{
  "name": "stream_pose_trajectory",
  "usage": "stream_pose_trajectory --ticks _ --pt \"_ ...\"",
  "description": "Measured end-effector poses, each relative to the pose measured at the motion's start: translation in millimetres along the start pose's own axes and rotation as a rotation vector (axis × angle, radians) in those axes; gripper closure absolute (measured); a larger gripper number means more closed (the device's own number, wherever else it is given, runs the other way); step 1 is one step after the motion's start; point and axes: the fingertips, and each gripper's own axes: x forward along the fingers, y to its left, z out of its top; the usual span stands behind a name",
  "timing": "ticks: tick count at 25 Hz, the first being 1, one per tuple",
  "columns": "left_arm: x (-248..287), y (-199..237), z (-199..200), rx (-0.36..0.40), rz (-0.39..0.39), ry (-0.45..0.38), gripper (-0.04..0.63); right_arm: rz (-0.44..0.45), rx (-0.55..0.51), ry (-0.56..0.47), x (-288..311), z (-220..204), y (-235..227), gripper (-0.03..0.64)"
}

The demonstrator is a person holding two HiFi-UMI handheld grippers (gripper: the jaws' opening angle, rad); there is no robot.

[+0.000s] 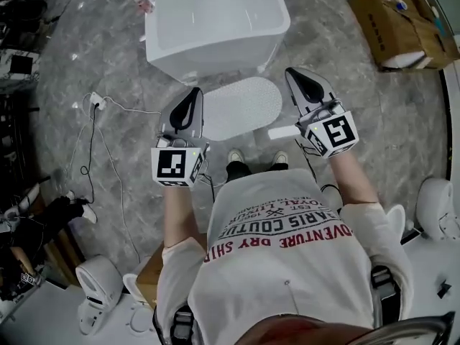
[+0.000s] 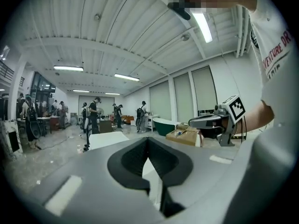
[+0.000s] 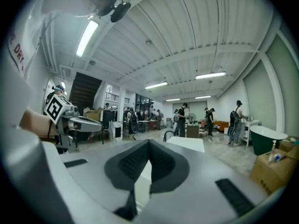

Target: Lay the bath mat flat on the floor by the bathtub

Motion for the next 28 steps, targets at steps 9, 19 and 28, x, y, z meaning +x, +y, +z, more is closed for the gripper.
stream_pose_trajectory --ticks 9,19,28 --pt "-30.5 -13.7 61.6 0.058 0.019 -0.096 0.584 -0.033 -0.047 -0.115 -37.0 57.5 5.7 0.611" --pt "-22.9 -27.7 79.5 0.069 -0.004 -0.126 0.584 -0.097 -0.075 -0.123 -47.7 64.5 -7.9 0.611" --pt "-15.3 -34.2 82.9 0.079 -0.017 -0.119 0.584 -0.130 -0.057 -0.117 -55.7 63.6 -17.5 0.611"
